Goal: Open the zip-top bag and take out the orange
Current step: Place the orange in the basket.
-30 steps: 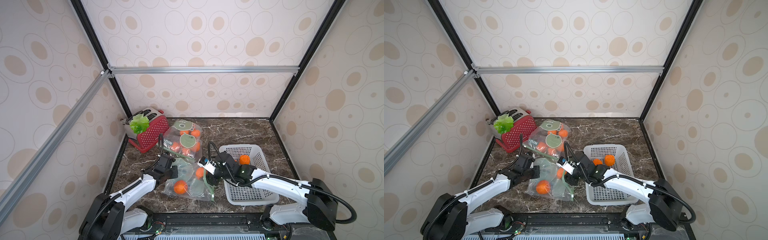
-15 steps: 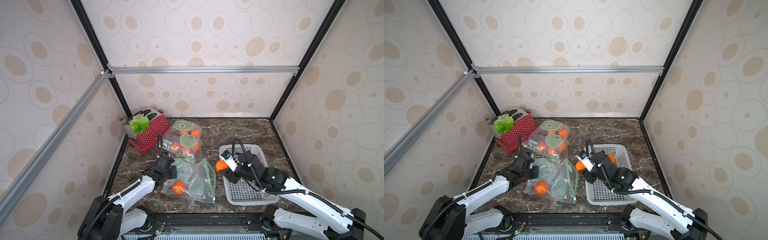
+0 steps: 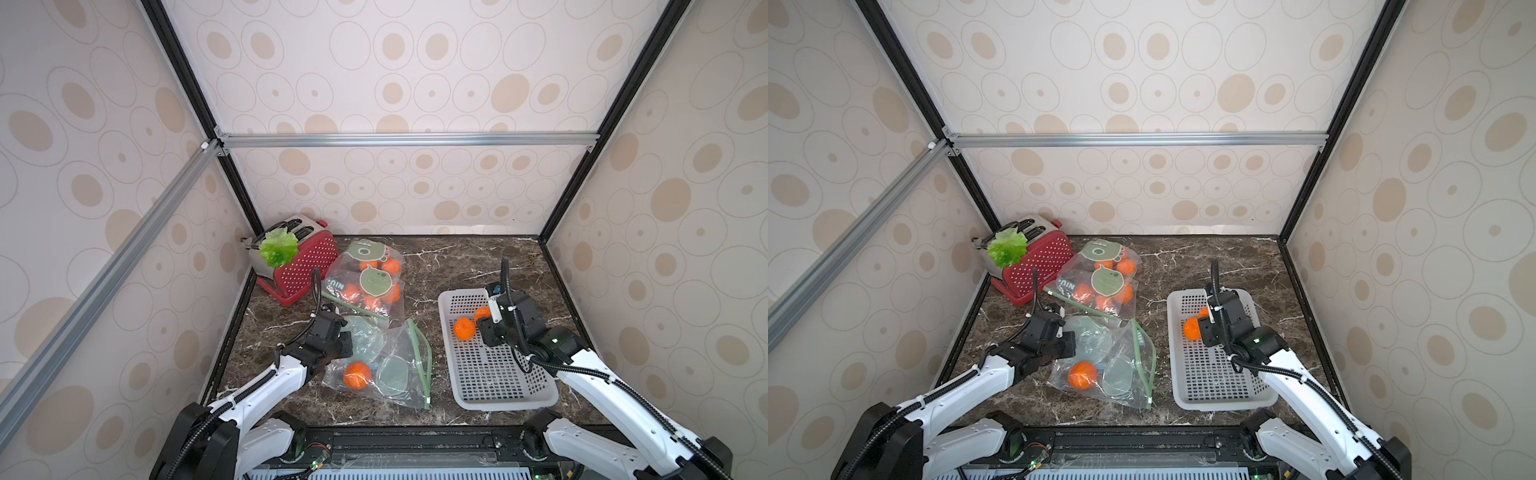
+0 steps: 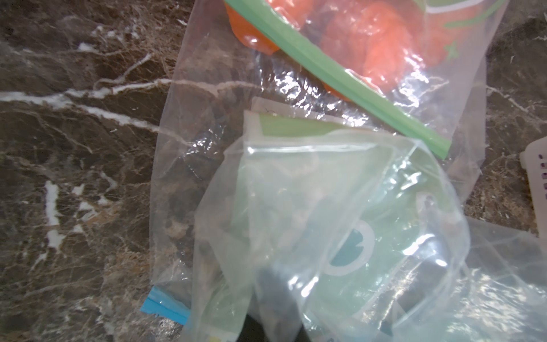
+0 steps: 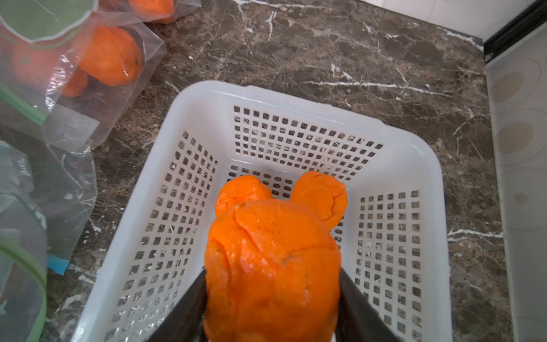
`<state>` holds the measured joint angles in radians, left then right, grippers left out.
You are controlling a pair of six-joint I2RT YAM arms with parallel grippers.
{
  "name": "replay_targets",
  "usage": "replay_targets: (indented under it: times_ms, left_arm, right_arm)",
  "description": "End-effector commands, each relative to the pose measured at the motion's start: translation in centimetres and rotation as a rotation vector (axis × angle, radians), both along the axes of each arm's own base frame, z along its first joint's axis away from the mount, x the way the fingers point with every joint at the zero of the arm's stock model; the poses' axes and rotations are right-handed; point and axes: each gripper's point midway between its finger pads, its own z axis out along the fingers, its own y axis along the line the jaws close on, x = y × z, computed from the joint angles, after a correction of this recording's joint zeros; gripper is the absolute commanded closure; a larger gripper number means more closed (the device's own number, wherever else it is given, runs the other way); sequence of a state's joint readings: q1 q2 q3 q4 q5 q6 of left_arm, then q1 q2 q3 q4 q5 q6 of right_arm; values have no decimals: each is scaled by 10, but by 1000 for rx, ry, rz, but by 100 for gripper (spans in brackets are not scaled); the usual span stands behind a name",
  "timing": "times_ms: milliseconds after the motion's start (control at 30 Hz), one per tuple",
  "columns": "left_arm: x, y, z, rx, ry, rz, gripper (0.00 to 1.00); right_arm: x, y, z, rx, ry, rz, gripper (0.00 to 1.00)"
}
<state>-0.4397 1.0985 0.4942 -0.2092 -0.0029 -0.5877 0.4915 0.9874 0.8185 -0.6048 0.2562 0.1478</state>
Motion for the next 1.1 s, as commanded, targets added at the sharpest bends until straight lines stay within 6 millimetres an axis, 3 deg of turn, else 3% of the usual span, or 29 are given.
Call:
replay_targets:
  times_ms: [0,233,367,567,900,1067]
  left_arm:
    - [-2,3,1,17,-8,-3,100]
    - [-3,2,2,13,-8,-7,100]
    - [-4,3,3,13,-13,-5,100]
    - [-5,4,5,12,-23,-2,100]
    - [-5,5,6,13,-24,-2,100]
    - [-5,5,6,12,-29,-1,100]
  right_arm:
    - [-4,-19,-21,-59,75,-121,53]
    - [-3,-44,-47,-196,162,-284,52]
    - [-1,-42,-66,-179,175,-298,50]
    - [-4,-54,-76,-135,246,-366,48]
    - [-10,-69,-98,-69,378,-448,30]
    - [-9,-68,-99,-69,389,-439,19]
